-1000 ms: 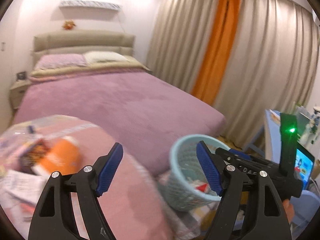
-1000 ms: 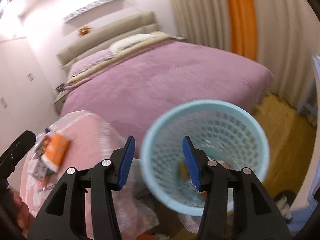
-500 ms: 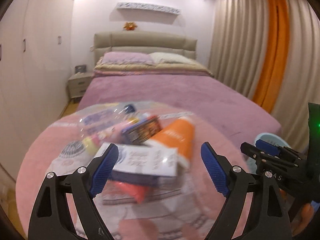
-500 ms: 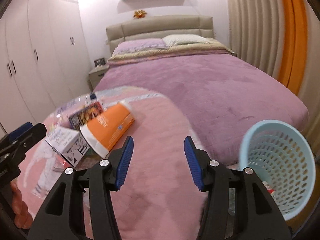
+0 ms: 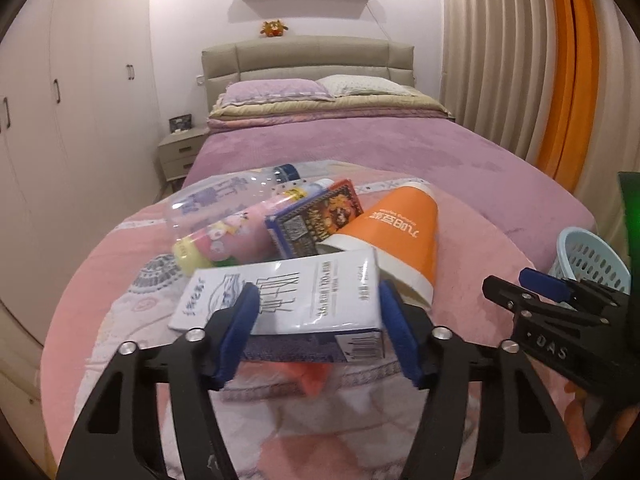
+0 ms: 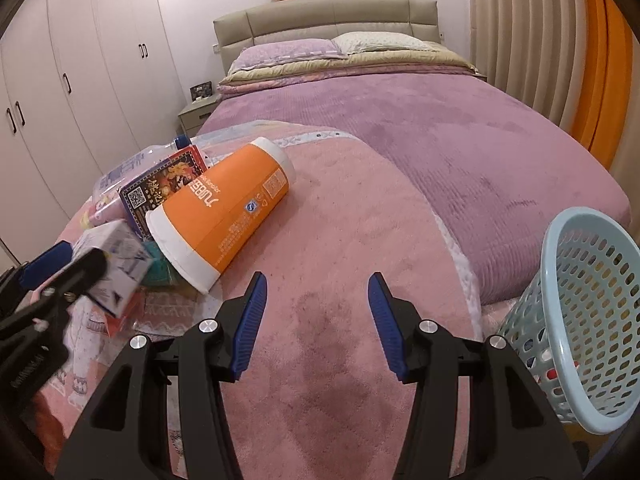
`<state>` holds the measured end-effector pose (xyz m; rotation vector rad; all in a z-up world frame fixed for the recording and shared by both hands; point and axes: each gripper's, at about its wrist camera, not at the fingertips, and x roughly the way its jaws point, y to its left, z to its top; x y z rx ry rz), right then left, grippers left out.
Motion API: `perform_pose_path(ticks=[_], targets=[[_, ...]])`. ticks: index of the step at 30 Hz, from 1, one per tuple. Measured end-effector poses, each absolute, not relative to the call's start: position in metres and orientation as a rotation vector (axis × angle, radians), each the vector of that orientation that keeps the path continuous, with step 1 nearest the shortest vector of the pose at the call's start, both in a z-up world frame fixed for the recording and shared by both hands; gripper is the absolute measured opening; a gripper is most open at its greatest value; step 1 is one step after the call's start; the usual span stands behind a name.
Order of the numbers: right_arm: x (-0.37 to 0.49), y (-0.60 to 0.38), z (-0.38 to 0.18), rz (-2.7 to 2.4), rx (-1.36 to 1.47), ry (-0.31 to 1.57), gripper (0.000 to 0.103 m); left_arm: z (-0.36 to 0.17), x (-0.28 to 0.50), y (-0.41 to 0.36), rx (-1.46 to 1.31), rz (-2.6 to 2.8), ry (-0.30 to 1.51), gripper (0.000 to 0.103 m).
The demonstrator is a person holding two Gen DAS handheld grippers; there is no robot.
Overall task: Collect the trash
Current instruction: 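Grasp the white milk carton with the left tool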
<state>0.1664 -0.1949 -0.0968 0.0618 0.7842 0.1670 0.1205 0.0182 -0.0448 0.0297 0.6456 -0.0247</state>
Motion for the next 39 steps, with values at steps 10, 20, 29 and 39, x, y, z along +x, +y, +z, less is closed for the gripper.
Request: perform_pose_path(ticks=[10,20,29,39], targets=[[0.164,-0.185,-0.095,0.166,0.005,0.77,0.049,-0.045,0.076,0.077,-0.031,0.08,0.668,0.052],[0.162,-0.168,-0.088,0.188,-0.026,0.762,0.049,-0.054,0.084,0.109,-0.324,-0.018,0.75,0.088],[0.164,-0.169,-0.09,0.209,-0.015,0.763,0.049,-0.075,0.118,0.122,-0.621,0.066,0.821,0.088],[0.154,-0.164,-0.09,0.216,-0.054,0.754,0.049,-0.082,0.142,0.089,-0.496,0.098,0.882,0.076]])
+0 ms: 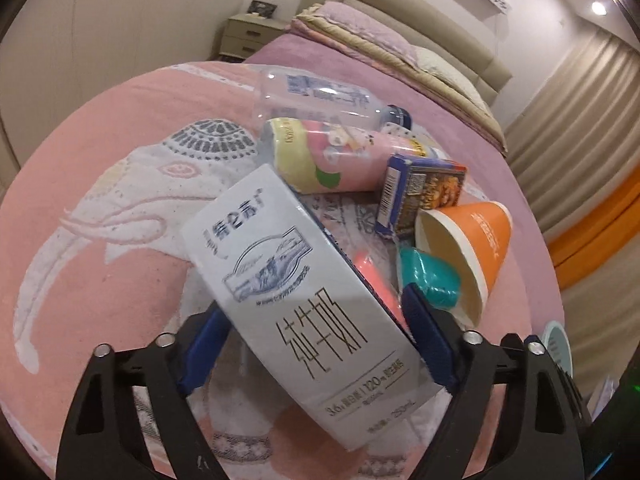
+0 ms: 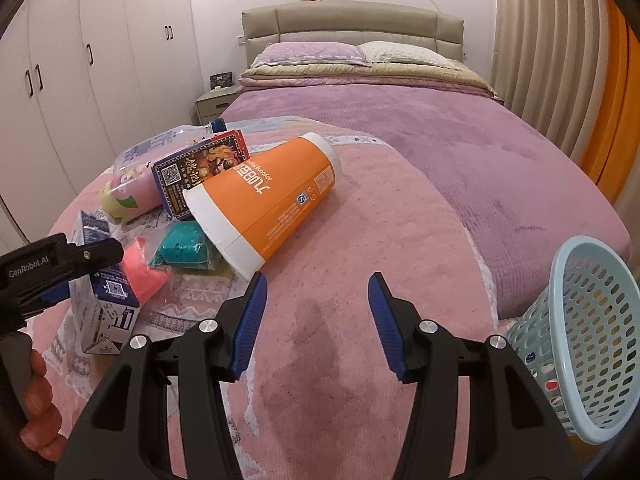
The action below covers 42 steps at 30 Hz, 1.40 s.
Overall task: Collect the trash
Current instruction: 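Grasp the white milk carton with the left tool, then grasp the pink clay pack with the right tool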
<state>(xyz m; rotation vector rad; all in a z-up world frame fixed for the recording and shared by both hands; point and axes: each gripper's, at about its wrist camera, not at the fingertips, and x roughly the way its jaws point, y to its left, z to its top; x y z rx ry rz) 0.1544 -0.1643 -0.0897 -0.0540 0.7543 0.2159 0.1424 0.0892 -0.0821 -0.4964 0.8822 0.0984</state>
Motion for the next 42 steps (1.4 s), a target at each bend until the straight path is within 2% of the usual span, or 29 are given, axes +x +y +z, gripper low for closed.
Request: perform_pose_path(ticks=[2,7,14,21,26,37,38,39,41,42], targets=[[0.154,-0.164,-0.089,0.219,-0.051,0.761,0.049,-0.079,0.138,0.092,-0.478,0.055,0.893,0.066],[0.163,-0.162,-0.082,0.276,0.022,0.8,0.049,-0.071,0.12,0.111,-0.429,0.007,0.892,0.06],[0.163,-0.114,-0.082,0.362,-0.003,0.839,0.049,-0.056,0.099,0.14,-0.311,0.031,0.865,0.059],[0.158,-0.058,-0.098,0.487,-0.082,0.904,0.049,-0.054,0.09,0.153,-0.311,0.011,0.84,0.059],[0.164,-0.038,-0.107,0.49,-0.171,0.918,0.053,-0.058,0.086,0.156,-0.324,-0.015,0.827,0.059],[0.174,-0.014,-0.111,0.506,-0.189,0.923,0.053,-0.06,0.084,0.155,-0.328,-0.039,0.805,0.059],[0.173,-0.013,-0.111,0.506,-0.191,0.92,0.052,-0.06,0.083,0.157,-0.328,-0.038,0.804,0.059],[0.171,-0.012,-0.11,0.513,-0.195,0.91,0.046,-0.059,0.082,0.157,-0.326,-0.034,0.802,0.059],[0.169,-0.009,-0.11,0.531,-0.191,0.901,0.027,-0.057,0.08,0.157,-0.324,-0.032,0.797,0.059],[0.167,-0.01,-0.109,0.541,-0.182,0.903,0.024,-0.055,0.079,0.156,-0.324,-0.033,0.793,0.059]])
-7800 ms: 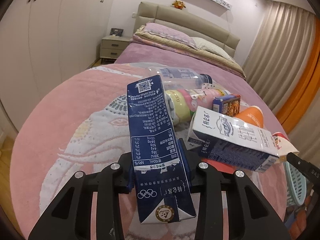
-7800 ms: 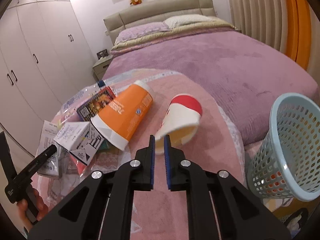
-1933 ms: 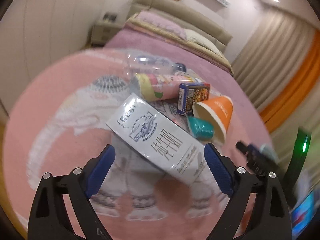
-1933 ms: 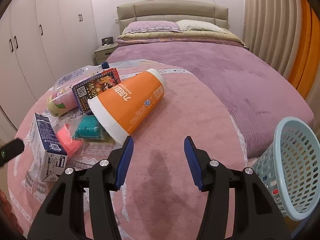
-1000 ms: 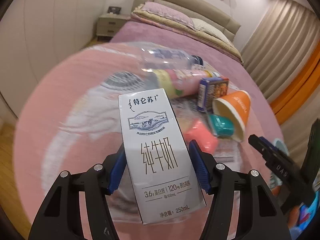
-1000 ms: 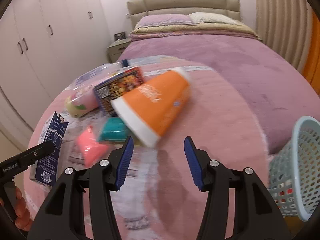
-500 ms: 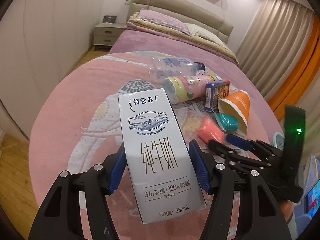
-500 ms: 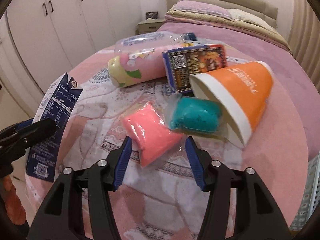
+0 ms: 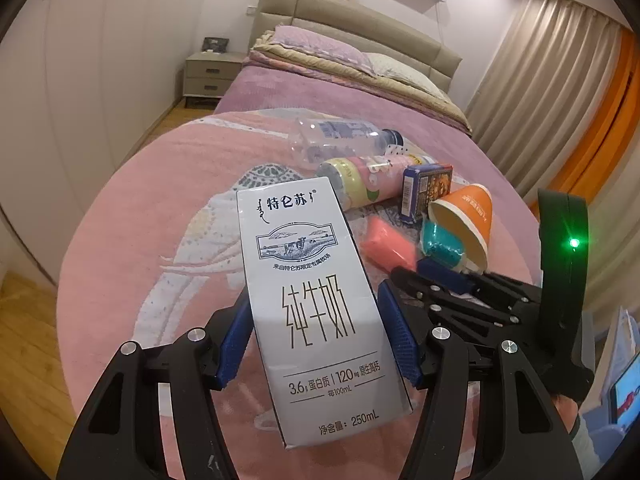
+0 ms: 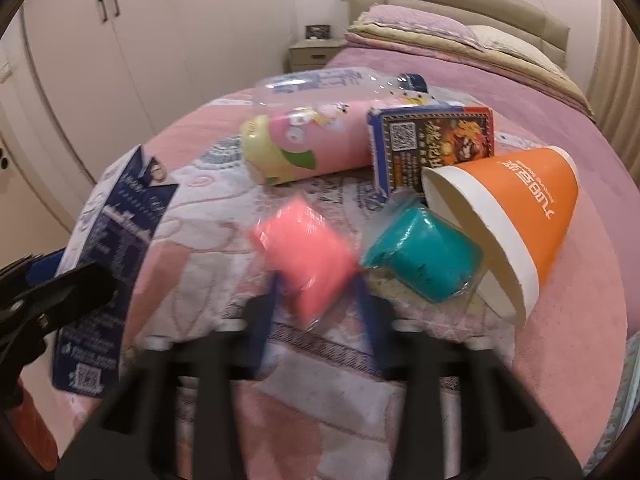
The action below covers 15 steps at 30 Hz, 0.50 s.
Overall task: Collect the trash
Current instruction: 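Grasp the pink clay pack with the right tool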
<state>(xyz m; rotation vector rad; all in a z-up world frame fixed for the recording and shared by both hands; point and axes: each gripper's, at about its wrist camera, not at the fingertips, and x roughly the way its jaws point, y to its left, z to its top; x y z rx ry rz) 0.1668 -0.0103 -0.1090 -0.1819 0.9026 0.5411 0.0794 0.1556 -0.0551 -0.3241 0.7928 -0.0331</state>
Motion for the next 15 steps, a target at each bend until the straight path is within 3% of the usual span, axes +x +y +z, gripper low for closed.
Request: perform_pose_path(ticks=[4,15], targets=[[0.153,-0.021,-0.108,0.551,-0.145,0.9,0.019,-0.047,0.075,0.148,-0.302,-0.043,0.773,0.059],[0.115,-0.043,-0.093,0.673,-0.127,0.992,0.02,-0.036,0.064,0.141,-0.294,-0.046,0.739,0.059]])
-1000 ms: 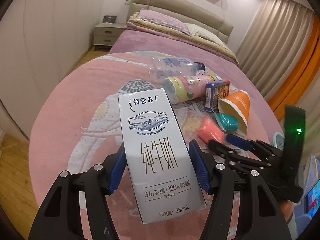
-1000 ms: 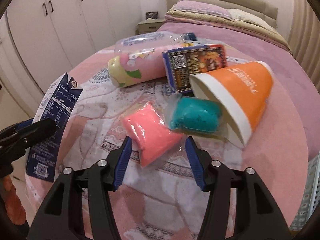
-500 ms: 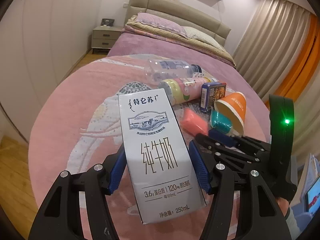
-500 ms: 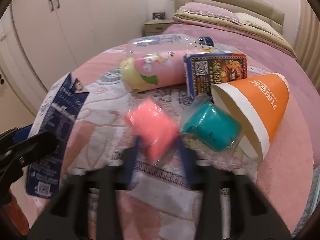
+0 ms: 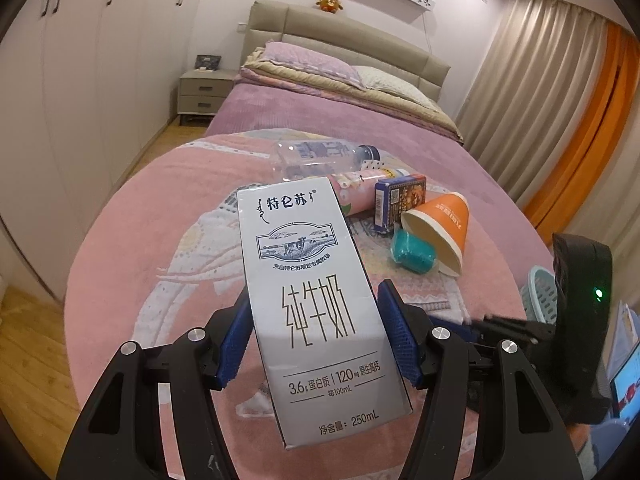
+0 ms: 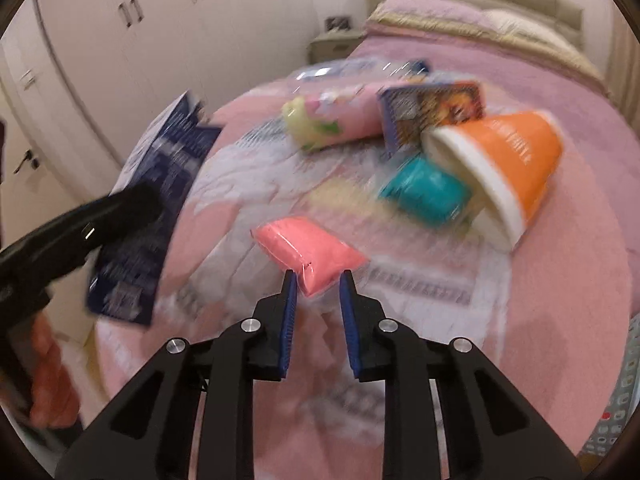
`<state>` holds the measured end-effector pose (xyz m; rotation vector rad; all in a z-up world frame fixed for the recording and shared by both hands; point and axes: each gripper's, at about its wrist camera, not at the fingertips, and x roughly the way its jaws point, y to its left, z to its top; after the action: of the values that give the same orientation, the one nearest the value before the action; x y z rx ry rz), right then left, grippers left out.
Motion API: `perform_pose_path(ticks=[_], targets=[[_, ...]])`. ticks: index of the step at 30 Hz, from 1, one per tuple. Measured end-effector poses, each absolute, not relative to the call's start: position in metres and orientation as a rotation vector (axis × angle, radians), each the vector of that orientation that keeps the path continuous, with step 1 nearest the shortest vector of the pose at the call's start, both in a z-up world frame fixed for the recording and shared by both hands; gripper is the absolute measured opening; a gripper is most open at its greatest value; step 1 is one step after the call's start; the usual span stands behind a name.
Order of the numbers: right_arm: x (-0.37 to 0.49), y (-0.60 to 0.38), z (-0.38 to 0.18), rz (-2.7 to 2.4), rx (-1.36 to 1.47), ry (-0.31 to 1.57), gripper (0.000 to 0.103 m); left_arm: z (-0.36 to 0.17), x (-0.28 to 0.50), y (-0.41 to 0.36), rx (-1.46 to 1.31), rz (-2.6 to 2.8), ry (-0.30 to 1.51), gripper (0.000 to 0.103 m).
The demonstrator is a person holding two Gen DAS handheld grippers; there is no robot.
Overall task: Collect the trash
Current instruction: 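Grasp the pink clay pack with the right tool, then carry the pink clay pack with the right tool while the left tool carries the carton over the basket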
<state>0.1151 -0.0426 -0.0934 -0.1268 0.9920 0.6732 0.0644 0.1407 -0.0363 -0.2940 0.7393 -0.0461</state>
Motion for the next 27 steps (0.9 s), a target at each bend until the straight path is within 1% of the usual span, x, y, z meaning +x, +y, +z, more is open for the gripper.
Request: perform_pose_path(ticks=[2,3,4,6,12,15,17,18,19,22,27], targets=[[0.114,-0.04,-0.093,0.694,-0.153,0.999,0.021,-0.036,0.062,0.142,-0.297,-0.046,0.739,0.059],[0.111,-0.039,-0.091,0.683,-0.175,0.982,0.03,-0.036,0.061,0.143,-0.297,-0.047,0.739,0.059],[0.109,-0.038,-0.09,0.658,-0.209,0.954,0.046,-0.036,0.061,0.143,-0.295,-0.045,0.739,0.059],[0.108,-0.034,-0.089,0.634,-0.257,0.919,0.066,-0.035,0.06,0.145,-0.295,-0.041,0.738,0.059],[0.115,-0.014,-0.105,0.65,-0.383,0.912,0.066,-0.034,0.056,0.15,-0.3,-0.022,0.732,0.059],[0.123,-0.008,-0.114,0.649,-0.371,0.926,0.066,-0.033,0.055,0.151,-0.297,-0.011,0.734,0.059],[0.124,-0.008,-0.113,0.663,-0.348,0.928,0.061,-0.033,0.056,0.149,-0.291,-0.009,0.737,0.059],[0.124,-0.008,-0.112,0.67,-0.337,0.928,0.056,-0.032,0.056,0.149,-0.289,-0.009,0.738,0.059],[0.124,-0.01,-0.111,0.68,-0.325,0.928,0.053,-0.032,0.057,0.148,-0.288,-0.01,0.739,0.059],[0.121,-0.021,-0.108,0.674,-0.293,0.913,0.048,-0.029,0.058,0.142,-0.275,-0.02,0.739,0.059],[0.117,-0.05,-0.092,0.629,-0.204,0.878,0.046,-0.022,0.063,0.119,-0.248,-0.077,0.728,0.059]])
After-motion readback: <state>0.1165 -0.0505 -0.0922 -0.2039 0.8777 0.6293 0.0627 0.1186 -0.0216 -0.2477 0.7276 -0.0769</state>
